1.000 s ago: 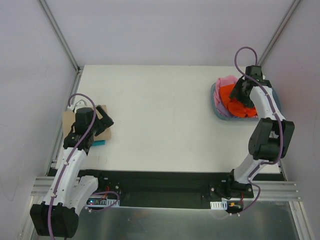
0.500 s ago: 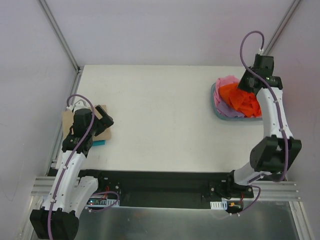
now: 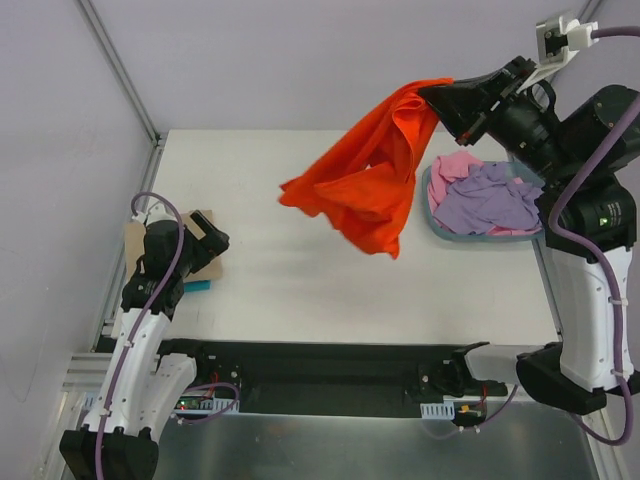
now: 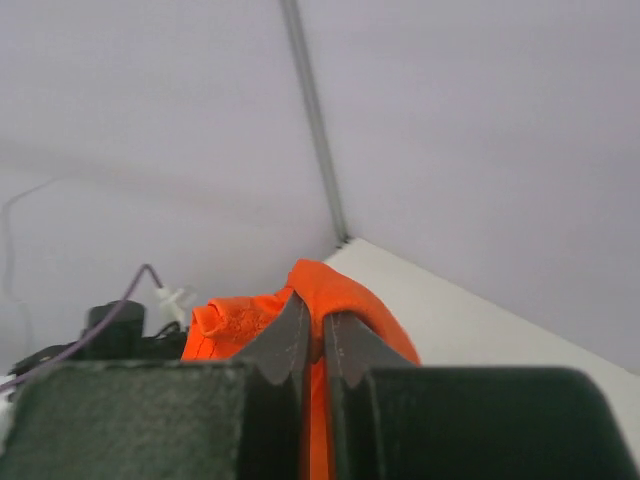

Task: Fold and stack the t-shirts
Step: Move the tshirt to the center of the board, then flatten the tshirt out

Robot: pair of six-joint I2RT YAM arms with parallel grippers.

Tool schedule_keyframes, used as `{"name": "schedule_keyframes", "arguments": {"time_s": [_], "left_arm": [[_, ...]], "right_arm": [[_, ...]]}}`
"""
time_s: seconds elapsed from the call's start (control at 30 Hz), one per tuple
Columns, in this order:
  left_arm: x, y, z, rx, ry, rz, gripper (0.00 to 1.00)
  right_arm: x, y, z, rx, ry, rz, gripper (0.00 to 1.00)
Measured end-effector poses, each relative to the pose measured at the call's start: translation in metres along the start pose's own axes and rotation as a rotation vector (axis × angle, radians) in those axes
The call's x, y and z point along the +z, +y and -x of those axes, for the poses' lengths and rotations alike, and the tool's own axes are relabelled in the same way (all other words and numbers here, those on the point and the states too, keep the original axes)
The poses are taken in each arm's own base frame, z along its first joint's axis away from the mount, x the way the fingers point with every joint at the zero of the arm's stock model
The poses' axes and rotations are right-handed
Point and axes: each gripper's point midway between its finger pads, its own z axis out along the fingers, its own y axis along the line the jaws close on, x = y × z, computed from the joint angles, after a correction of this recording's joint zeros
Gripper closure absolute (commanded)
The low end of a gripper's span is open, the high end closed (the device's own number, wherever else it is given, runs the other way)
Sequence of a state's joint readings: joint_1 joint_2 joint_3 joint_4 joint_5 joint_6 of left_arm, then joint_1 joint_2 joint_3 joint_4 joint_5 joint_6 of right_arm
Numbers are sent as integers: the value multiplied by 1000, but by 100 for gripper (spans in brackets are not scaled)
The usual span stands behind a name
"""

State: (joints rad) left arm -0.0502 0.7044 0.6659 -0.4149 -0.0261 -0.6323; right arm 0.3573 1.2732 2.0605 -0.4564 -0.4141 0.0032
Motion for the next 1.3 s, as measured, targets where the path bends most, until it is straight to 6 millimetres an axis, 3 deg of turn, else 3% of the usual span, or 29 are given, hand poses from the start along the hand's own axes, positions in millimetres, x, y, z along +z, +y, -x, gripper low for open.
{"name": "schedule_keyframes", "arguments": {"time_s": [0.1,0.17,0.23,0.33,0.37,0.4,0.43,0.53,0.63,0.67,0.77,0.9,0.97,1.07,1.17,1.2,1.3], "left_arm": [[-4,-2,2,-9,-12,-13,0],[-6,-2,2,-10,-17,-15,1],[-7,0,1,-12,-16,-7,1],[-8,8,-1,-15,-14,31,1],[-9,12,-1,-18,-20,53,1],[-10,17,1,-21,-32,75,1],[-12,21,2,-30,-44,98,1],[-20,30,7,-57,-93,138,1],[-27,32,12,-79,-134,142,1],[-27,32,12,-86,-136,140,1],[-25,31,7,-92,-106,140,1],[-11,21,-13,-88,34,110,1],[1,9,-25,-91,124,64,1],[19,-6,-42,-80,226,21,1],[38,-20,-65,-28,329,9,7],[44,-25,-71,-9,362,14,13],[69,-37,-82,16,430,36,18]], "right_arm": [[14,23,5,52,-12,130,99],[26,21,-6,88,20,150,99],[43,6,-35,126,83,125,97],[63,-34,-112,193,243,7,70],[64,-48,-139,214,301,-41,53],[63,-65,-175,235,382,-106,19],[60,-82,-211,257,469,-173,6],[37,-127,-307,285,716,-368,3],[7,-144,-358,287,874,-469,3],[-4,-146,-368,283,912,-494,3],[-21,-144,-375,261,932,-526,3],[-46,-125,-378,233,921,-521,3],[-53,-115,-385,232,921,-507,3],[-70,-102,-413,247,962,-498,3],[-98,-99,-444,273,1029,-537,3],[-106,-100,-451,280,1041,-555,3],[-125,-99,-457,286,1038,-588,3]]}}
